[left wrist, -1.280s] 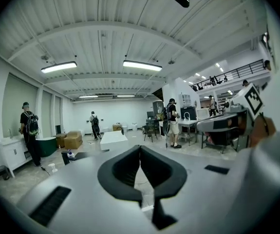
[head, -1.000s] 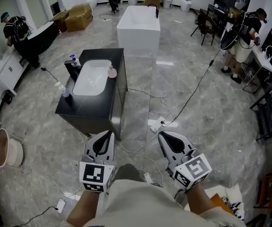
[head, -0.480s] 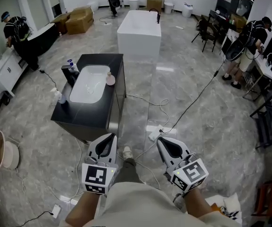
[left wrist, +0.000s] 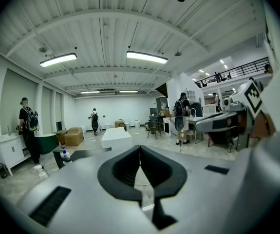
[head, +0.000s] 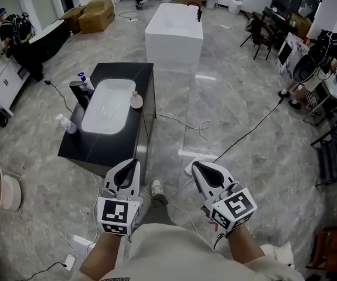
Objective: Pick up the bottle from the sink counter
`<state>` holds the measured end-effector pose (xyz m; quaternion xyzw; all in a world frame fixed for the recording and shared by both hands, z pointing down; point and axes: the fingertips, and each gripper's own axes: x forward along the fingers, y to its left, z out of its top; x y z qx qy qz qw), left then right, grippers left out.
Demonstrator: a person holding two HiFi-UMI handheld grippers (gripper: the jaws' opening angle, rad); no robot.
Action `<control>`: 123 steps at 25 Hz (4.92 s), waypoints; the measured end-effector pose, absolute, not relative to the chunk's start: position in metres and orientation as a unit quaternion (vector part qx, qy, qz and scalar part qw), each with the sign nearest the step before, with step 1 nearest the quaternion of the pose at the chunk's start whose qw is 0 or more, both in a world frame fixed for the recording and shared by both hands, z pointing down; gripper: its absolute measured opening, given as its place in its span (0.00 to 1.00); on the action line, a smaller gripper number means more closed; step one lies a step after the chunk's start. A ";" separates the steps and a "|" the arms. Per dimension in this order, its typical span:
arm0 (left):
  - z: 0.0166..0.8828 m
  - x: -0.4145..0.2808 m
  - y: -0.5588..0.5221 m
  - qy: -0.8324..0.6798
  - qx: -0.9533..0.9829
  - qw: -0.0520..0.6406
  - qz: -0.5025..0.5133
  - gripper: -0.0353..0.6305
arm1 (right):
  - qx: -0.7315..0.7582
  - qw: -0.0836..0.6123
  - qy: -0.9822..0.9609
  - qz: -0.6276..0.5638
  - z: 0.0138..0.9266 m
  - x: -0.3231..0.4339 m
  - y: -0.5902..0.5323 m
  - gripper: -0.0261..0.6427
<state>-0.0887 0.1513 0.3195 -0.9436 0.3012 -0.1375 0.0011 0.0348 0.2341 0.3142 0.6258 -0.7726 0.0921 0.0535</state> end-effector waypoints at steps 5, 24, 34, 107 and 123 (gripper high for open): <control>0.326 -0.077 0.089 0.307 -0.940 -0.005 -0.145 0.06 | 0.623 0.063 -0.773 0.102 0.319 0.048 0.171 0.04; 0.332 -0.024 -0.147 0.309 -0.938 -0.017 -0.159 0.06 | 0.600 0.091 -0.786 0.117 0.319 0.097 -0.085 0.03; 0.336 -0.023 -0.192 0.351 -0.922 -0.032 -0.160 0.06 | 0.572 0.108 -0.803 0.127 0.332 0.109 -0.142 0.03; 0.710 0.082 -0.338 0.302 -0.878 -0.156 -0.338 0.63 | 0.300 0.117 -0.931 0.170 0.561 0.069 -0.335 0.04; 0.710 0.084 -0.338 0.268 -0.894 -0.134 -0.334 0.63 | 0.228 0.202 -0.944 0.124 0.627 0.044 -0.332 0.29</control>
